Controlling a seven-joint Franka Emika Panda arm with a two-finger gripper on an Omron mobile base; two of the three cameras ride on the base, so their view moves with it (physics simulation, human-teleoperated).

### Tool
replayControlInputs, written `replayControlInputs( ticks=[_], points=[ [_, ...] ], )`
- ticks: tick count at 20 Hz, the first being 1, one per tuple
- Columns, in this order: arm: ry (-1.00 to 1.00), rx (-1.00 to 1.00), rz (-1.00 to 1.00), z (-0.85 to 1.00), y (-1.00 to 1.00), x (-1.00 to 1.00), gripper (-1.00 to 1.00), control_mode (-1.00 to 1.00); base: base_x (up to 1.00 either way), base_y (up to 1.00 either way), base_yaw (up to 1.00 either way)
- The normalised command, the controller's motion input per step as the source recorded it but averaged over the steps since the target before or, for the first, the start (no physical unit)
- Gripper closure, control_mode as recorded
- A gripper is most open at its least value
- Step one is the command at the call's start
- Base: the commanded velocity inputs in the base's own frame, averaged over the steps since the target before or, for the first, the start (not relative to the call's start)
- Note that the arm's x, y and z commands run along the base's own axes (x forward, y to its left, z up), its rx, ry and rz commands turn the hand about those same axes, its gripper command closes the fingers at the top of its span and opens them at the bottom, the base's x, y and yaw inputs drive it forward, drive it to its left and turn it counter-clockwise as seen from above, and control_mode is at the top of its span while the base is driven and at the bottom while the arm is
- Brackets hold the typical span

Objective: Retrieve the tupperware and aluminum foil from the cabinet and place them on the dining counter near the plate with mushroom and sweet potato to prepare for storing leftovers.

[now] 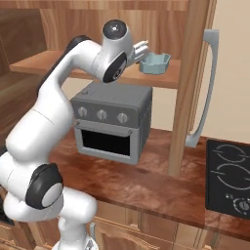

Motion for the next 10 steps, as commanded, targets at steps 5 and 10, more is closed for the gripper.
replayControlInputs(
  ticks=[5, 10],
  points=[
    [0.12, 0.00, 0.00, 0.00, -0.44, 0.29, -1.00, -1.00, 0.00, 0.00, 0.00],
    [0.02, 0.00, 0.00, 0.00, -0.16, 0.58, -1.00, -1.00, 0.00, 0.00, 0.00]
  ],
)
